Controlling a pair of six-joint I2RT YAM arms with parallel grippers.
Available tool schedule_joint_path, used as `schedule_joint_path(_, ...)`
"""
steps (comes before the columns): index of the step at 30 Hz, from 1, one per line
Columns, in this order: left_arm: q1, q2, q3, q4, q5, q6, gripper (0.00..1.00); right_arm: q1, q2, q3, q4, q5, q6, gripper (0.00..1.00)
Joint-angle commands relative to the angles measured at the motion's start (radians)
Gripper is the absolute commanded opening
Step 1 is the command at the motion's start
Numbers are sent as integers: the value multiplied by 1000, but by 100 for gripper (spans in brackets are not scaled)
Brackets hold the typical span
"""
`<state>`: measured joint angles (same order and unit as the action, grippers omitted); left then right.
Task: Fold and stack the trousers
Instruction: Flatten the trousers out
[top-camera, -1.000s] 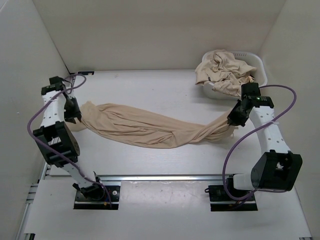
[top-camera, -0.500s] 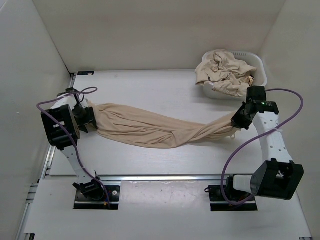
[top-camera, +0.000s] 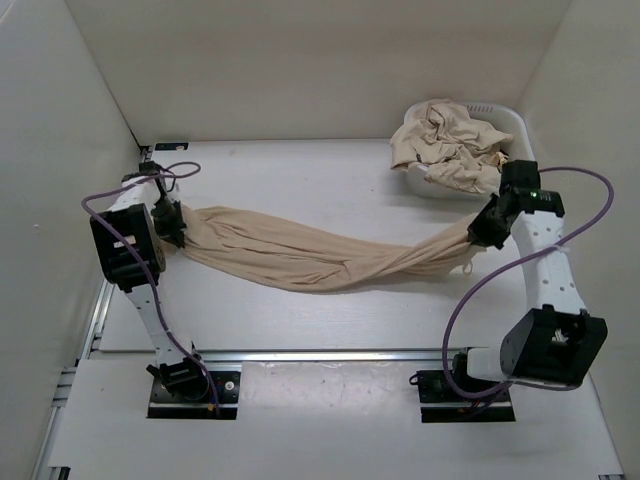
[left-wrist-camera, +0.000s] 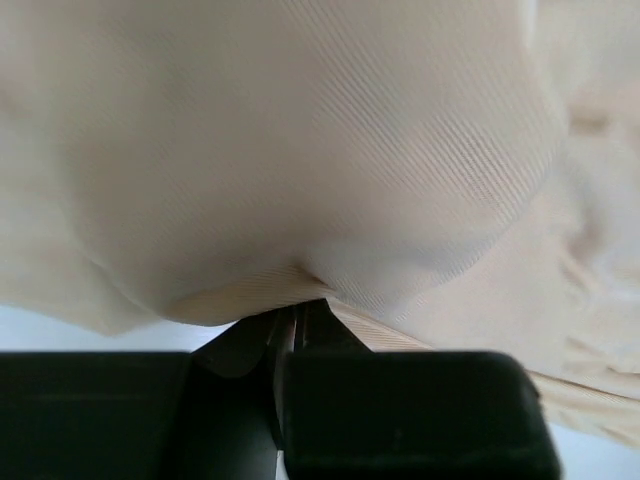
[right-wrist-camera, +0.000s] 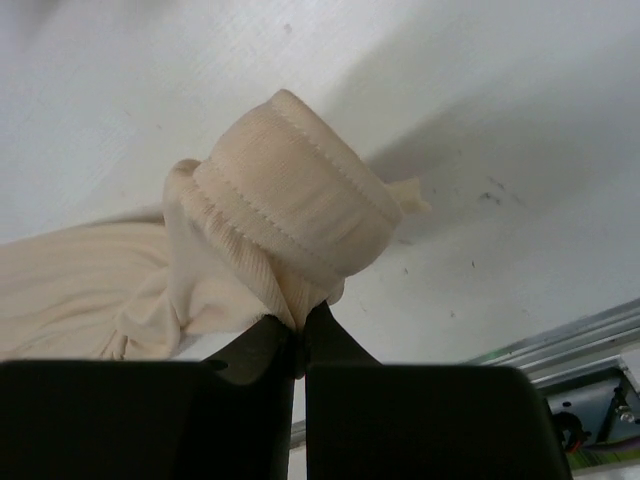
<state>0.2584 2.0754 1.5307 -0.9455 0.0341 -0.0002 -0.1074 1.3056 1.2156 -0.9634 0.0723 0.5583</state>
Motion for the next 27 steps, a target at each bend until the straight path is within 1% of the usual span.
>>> schedule_joint_path(1,42,-38,162,16,-100,0,14,-18,79,194,10,-14,-57,0)
schedule_joint_path(3,79,-79,238,-28,-172,0,14,-29,121,309,-32,-14,-78,0)
schedule_joint_path(4,93,-98,249,-44,-190,0,14,-38,121,333,-44,-14,-90,0)
schedule_joint_path(6,125,-154,249,-94,-244,0,14,-60,121,363,-70,-23,-90,0)
schedule_joint_path(8,134,-201,214,-130,-258,0,14,-74,83,363,-107,-23,-78,0)
schedule_joint_path(9,151,-249,156,-162,-267,0,14,-74,66,317,-107,-23,-69,0)
schedule_joint_path(11,163,-294,76,-197,-282,0,14,-74,8,251,-127,-43,-52,0)
schedule_joint_path(12,163,-332,30,-214,-298,0,14,-74,-12,172,-127,-43,-34,0)
schedule_joint_path(13,173,-353,-66,-229,-298,0,14,-74,-52,129,-127,-58,-25,0)
schedule_joint_path(15,183,-392,-160,-239,-298,0,14,-74,-89,44,-118,-81,-9,0)
schedule_joint_path(16,199,-429,-240,-239,-298,0,14,-74,-116,-21,-118,-81,2,0)
schedule_joint_path(19,225,-481,-341,-251,-307,0,14,-74,-147,-112,-127,-39,2,0)
schedule_joint_path(21,239,-491,-382,-260,-307,0,14,-74,-147,-149,-127,-29,11,0)
schedule_joint_path(23,266,-500,-450,-269,-307,0,21,-74,-147,-214,-104,-29,11,0)
schedule_joint_path(24,266,-500,-475,-269,-307,0,26,-74,-147,-235,-91,-29,11,0)
schedule_joint_path(27,303,-521,-546,-269,-321,0,33,-74,-147,-307,-78,-39,31,0)
